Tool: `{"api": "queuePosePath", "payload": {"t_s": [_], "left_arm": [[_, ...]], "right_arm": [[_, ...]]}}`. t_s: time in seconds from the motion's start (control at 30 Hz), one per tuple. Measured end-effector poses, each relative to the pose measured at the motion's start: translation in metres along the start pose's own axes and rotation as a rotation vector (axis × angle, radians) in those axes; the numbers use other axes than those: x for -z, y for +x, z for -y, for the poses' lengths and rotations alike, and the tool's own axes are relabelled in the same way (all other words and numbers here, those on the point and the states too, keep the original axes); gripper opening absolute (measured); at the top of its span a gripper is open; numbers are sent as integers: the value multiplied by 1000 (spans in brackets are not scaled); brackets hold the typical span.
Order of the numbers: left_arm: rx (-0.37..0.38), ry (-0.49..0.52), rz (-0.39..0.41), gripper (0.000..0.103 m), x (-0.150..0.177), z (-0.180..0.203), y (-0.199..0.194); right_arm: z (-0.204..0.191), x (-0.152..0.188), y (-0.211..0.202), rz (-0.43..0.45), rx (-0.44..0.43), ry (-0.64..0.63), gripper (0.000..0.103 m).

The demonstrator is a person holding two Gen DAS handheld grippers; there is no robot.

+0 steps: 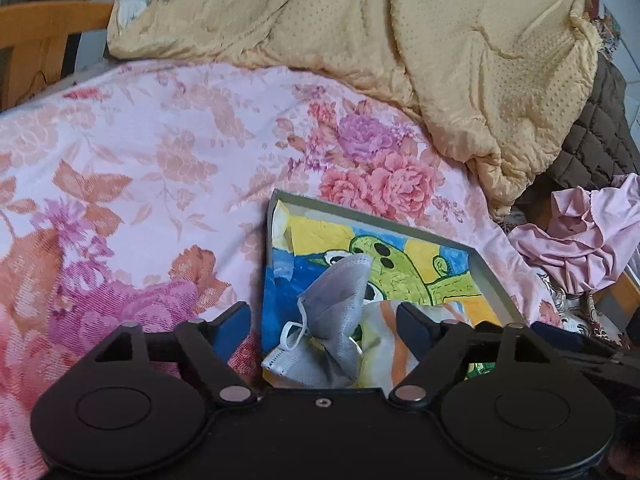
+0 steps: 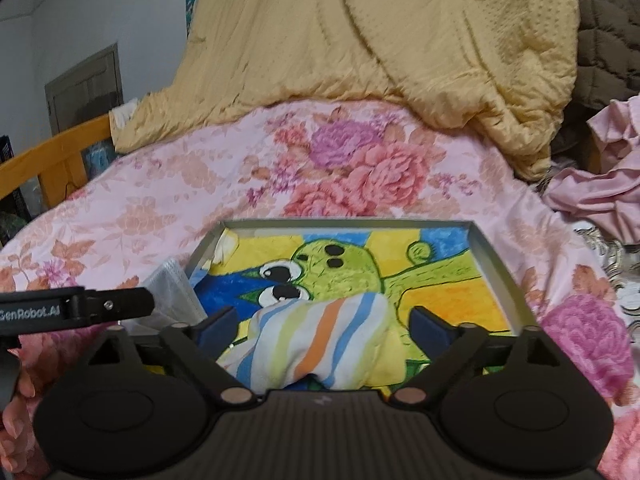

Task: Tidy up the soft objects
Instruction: 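Open the right tool to drop the pouch while the left tool releases the mask into the tray, then move both tools back from the tray toward the pile of soft items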

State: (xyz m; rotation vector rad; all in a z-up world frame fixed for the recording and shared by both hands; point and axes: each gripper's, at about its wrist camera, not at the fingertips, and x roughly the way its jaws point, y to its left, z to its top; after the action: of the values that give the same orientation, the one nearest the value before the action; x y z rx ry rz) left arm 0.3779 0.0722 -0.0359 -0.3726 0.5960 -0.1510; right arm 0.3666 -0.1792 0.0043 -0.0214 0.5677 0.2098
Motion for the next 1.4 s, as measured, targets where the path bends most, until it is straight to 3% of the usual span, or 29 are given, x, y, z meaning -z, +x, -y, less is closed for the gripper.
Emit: {"api": "queuePosePath", "payload": {"t_s": [0.3,0.67,1.07,1.4], "left_arm": [[-3,98,98,101,6,20,-53],[-8,190,161,102,20,40,-127],[-8,226,147,102,60,56,-187],[-16,166,80,102,93,51,-218]], "right_arm": [[13,-1,-58,103,0,36,103],[21,21,-134,191,23,63,103],[0,63,-197,196,-21,29,103],[-9,92,-224,151,-37,30,103]]}}
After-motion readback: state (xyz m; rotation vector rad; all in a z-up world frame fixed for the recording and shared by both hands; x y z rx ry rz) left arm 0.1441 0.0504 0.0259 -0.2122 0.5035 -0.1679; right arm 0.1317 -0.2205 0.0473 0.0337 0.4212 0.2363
